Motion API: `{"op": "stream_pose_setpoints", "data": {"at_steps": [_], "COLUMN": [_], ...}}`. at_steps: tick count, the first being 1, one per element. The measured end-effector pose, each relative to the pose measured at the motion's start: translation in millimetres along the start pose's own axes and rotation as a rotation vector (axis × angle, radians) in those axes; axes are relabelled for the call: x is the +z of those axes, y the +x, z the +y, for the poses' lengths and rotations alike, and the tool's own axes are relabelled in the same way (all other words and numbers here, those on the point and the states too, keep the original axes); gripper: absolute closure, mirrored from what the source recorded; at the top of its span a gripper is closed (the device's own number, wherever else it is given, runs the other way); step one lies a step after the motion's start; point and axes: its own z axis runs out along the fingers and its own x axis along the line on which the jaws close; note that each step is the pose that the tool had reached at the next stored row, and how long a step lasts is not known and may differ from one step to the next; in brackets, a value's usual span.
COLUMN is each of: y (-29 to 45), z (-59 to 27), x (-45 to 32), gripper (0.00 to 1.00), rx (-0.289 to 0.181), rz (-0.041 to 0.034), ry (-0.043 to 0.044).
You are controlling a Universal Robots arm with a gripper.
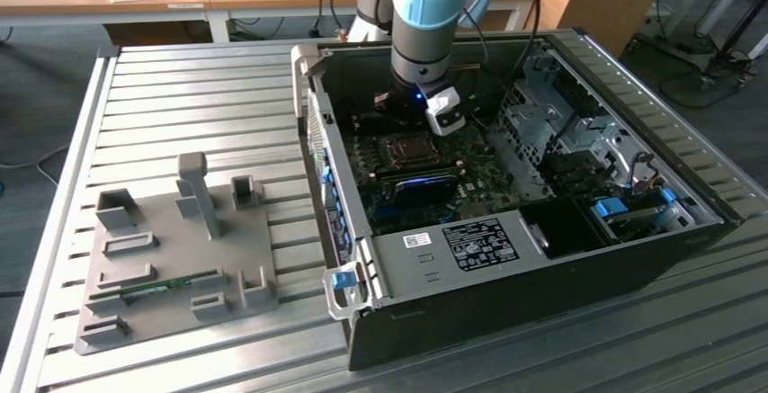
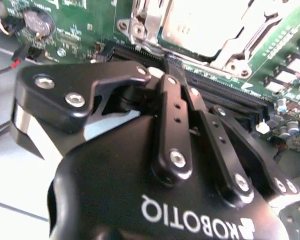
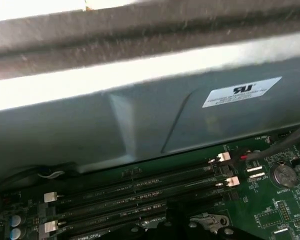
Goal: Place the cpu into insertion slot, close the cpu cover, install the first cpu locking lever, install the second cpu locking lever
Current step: 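Install the first cpu locking lever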
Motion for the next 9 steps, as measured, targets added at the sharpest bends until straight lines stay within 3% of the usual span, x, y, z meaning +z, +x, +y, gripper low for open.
{"op": "stream_pose_setpoints", "data": {"at_steps": [5, 9], "y": [-0.2, -0.2], "z": [0.5, 0.5], "x": [-1.2, -1.3], "gripper": [0.89, 0.89], "rx": [0.0, 0.001], "rz": [0.0, 0.0014], "ry": [-0.0007, -0.0066]}}
